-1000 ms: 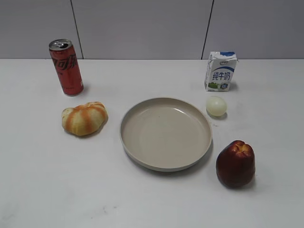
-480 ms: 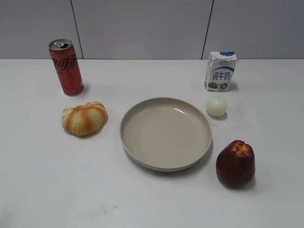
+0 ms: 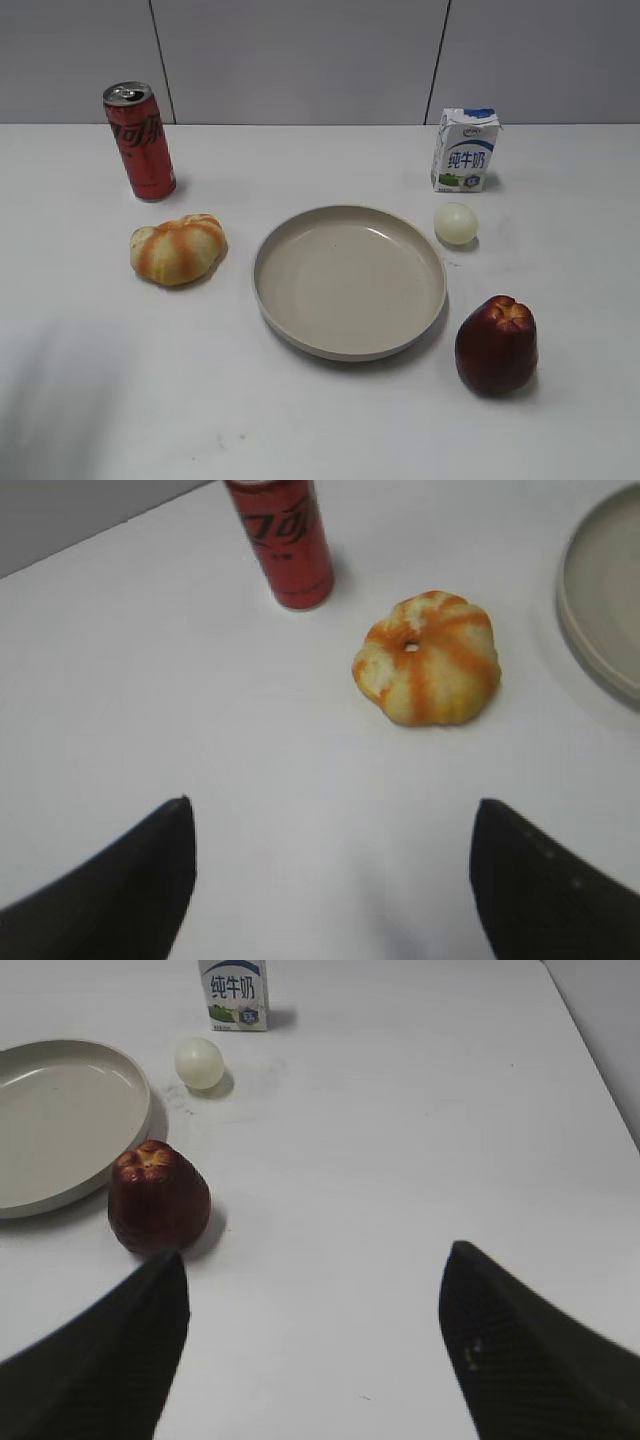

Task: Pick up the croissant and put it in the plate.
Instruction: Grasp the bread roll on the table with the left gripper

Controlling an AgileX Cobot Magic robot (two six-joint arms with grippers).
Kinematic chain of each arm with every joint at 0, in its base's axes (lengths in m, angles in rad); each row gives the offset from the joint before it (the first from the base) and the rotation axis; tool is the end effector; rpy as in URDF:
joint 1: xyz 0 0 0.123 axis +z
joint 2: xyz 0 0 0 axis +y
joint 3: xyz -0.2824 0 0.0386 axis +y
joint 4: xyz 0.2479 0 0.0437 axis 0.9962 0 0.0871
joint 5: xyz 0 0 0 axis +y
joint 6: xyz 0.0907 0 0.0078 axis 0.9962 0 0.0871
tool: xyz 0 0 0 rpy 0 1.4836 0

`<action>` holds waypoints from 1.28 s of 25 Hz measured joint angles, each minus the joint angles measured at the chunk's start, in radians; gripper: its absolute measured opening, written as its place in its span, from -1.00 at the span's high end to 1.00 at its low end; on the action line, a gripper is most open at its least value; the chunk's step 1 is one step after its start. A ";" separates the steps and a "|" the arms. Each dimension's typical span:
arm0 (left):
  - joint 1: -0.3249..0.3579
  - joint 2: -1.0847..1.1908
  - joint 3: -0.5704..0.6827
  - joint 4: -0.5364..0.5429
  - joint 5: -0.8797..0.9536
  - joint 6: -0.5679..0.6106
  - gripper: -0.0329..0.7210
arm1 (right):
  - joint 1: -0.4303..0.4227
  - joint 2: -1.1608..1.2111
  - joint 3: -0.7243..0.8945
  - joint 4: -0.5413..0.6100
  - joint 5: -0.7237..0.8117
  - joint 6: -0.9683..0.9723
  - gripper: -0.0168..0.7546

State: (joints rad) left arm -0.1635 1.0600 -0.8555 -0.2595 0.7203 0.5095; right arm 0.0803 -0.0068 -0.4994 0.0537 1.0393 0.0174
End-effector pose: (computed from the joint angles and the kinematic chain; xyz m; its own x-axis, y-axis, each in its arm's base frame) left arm 0.2030 -0.0491 0.3149 -0.6026 0.4066 -0.6867 0.4829 0.8708 0.0918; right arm -0.0053 0.0038 0.2788 -0.4343 0.0098 -0.9007 -0.1025 0.9929 0.0602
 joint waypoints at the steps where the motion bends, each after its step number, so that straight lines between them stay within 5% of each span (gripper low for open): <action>1: -0.015 0.058 -0.036 0.000 0.008 0.026 -0.81 | 0.000 0.000 0.000 0.000 0.000 0.000 -0.57; 8: -0.143 0.477 -0.310 -0.004 0.141 0.250 -0.77 | 0.000 0.000 0.000 0.000 0.000 0.000 -0.57; 16: -0.215 0.853 -0.530 -0.003 0.215 0.448 -0.76 | 0.000 0.000 0.000 0.000 0.000 0.001 -0.57; 27: -0.220 1.115 -0.634 0.018 0.193 0.499 -0.70 | 0.000 0.000 0.000 0.000 0.000 0.000 -0.57; 32: -0.220 1.133 -0.648 0.016 0.194 0.499 -0.35 | 0.000 0.000 0.000 0.000 0.000 0.000 -0.57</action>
State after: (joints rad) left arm -0.3839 2.1928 -1.5036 -0.2433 0.9146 1.0085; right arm 0.0803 -0.0068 -0.4994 0.0537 1.0393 0.0175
